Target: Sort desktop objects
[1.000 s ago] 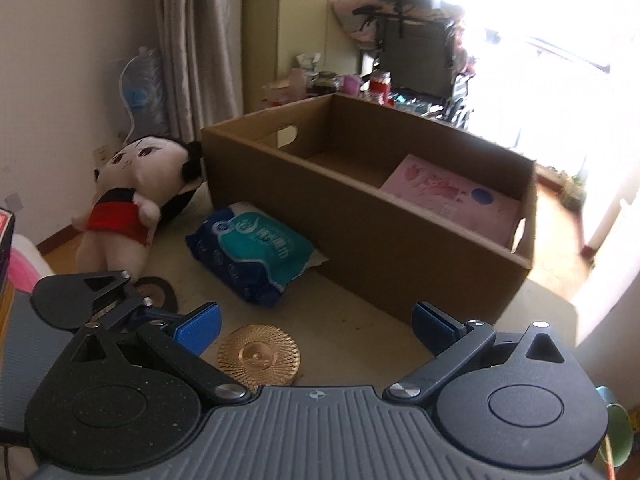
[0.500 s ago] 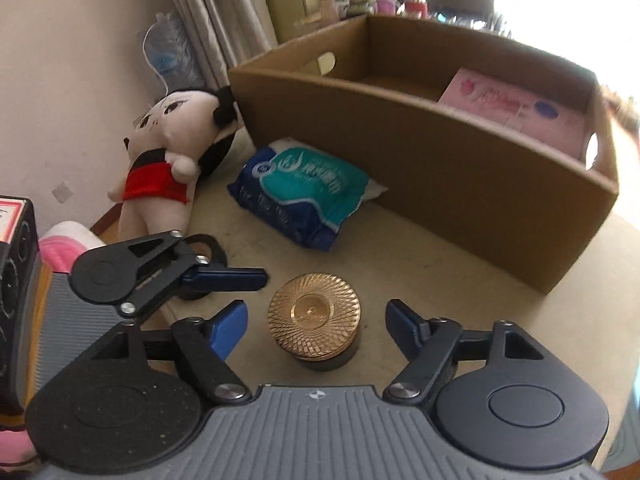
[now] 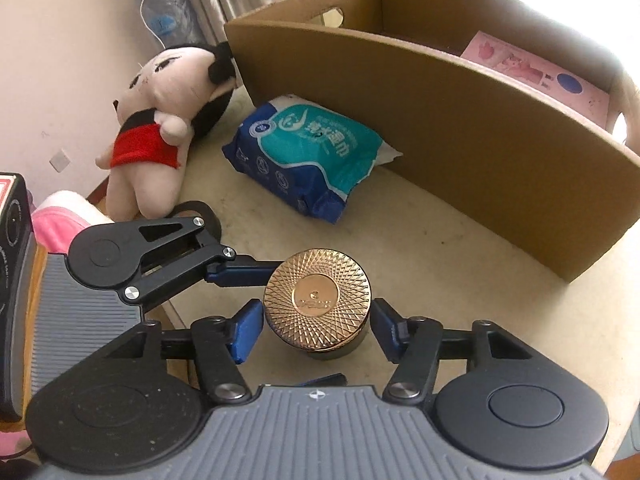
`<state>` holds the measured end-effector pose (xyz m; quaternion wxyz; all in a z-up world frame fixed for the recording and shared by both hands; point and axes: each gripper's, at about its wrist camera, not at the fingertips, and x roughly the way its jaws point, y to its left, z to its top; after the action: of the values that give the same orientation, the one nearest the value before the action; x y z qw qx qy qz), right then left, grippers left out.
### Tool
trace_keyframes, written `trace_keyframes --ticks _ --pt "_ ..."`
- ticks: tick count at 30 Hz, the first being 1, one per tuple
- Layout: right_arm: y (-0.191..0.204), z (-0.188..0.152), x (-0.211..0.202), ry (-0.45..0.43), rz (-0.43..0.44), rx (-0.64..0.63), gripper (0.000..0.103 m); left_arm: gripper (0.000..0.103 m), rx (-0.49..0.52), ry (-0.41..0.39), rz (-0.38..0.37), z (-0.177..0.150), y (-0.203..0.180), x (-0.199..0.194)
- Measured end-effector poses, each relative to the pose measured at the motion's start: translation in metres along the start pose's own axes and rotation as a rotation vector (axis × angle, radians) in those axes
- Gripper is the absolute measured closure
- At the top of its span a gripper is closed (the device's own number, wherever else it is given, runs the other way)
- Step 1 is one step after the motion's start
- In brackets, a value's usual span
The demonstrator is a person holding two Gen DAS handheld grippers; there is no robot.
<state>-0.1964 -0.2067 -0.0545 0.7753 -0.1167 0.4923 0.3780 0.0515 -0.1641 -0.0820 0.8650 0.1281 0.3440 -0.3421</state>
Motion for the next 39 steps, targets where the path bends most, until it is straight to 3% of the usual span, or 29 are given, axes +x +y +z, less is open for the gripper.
trace_keyframes --ticks 24,39 --pt "-0.004 0.004 0.007 0.021 0.037 -0.029 0.039 0.032 -0.015 -0.020 -0.049 -0.013 0.012 0.009" --pt "-0.006 0.004 0.004 0.035 0.044 0.008 0.040 0.040 -0.021 -0.007 -0.040 -0.008 0.012 0.010"
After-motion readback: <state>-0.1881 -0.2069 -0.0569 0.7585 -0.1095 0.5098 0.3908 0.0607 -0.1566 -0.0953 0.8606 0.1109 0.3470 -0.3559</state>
